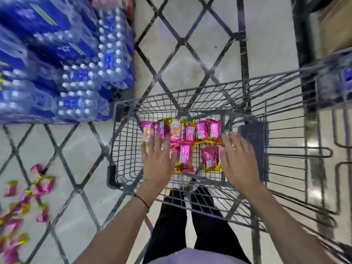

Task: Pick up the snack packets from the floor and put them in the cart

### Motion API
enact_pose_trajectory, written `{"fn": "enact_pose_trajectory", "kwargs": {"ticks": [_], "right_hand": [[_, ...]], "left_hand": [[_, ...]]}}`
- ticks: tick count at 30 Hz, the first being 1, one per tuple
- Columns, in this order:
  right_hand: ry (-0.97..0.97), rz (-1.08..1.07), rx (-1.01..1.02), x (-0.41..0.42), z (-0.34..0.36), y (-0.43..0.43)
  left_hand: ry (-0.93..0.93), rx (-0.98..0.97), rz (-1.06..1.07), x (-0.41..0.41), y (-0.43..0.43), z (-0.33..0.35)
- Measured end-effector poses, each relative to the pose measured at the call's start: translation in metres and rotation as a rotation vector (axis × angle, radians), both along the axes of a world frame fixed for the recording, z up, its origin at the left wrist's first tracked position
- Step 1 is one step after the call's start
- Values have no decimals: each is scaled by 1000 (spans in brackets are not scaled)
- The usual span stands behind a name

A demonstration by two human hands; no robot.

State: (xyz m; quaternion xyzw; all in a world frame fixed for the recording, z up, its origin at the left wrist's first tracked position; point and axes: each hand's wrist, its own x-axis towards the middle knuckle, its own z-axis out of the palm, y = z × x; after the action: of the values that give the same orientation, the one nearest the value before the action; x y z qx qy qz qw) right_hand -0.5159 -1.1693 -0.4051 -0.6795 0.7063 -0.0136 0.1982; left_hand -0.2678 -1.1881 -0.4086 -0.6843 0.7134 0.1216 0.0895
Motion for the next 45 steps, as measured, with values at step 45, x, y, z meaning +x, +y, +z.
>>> {"fn": "enact_pose_trajectory", "kwargs": {"ticks": [45], "right_hand": [[-180,1387,-369,587,195,285]], "left_hand": [[-129,-472,1230,426,538,195]]}}
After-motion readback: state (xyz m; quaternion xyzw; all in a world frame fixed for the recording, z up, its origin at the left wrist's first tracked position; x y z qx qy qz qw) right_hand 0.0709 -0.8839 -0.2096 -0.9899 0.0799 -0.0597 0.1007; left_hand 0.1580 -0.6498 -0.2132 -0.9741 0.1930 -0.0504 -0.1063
